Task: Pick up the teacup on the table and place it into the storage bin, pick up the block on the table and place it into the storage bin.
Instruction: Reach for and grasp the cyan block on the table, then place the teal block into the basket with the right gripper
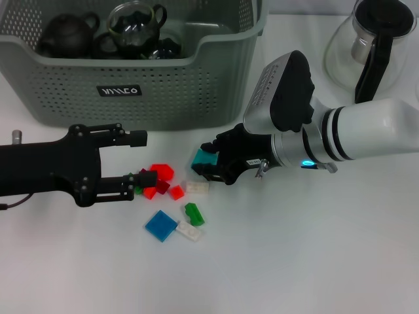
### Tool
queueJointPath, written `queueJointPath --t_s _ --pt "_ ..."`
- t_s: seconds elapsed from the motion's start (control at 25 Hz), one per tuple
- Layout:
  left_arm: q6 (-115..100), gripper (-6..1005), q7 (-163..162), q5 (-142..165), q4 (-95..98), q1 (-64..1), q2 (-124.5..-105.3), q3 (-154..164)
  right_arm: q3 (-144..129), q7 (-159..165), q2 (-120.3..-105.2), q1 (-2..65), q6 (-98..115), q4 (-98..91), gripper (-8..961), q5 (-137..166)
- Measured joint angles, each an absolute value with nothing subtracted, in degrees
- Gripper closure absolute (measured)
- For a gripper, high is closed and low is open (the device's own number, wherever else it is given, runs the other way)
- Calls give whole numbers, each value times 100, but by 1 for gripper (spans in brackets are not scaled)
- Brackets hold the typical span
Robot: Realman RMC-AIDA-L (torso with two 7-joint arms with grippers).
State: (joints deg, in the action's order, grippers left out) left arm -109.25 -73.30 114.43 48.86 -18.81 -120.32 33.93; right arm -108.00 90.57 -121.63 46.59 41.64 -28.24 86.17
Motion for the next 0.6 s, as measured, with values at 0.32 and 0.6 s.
queueJointPath --t_s 0.32,0.6 --pt "-10974 293 -7355 11443 4886 -1877 -12022 3375 -10786 9065 -12092 4443 4329 -3161 535 8629" --pt "-11090 293 -7369 11443 4965 -1791 -12011 3308 -10460 9579 -11901 3856 4859 -4326 535 9176"
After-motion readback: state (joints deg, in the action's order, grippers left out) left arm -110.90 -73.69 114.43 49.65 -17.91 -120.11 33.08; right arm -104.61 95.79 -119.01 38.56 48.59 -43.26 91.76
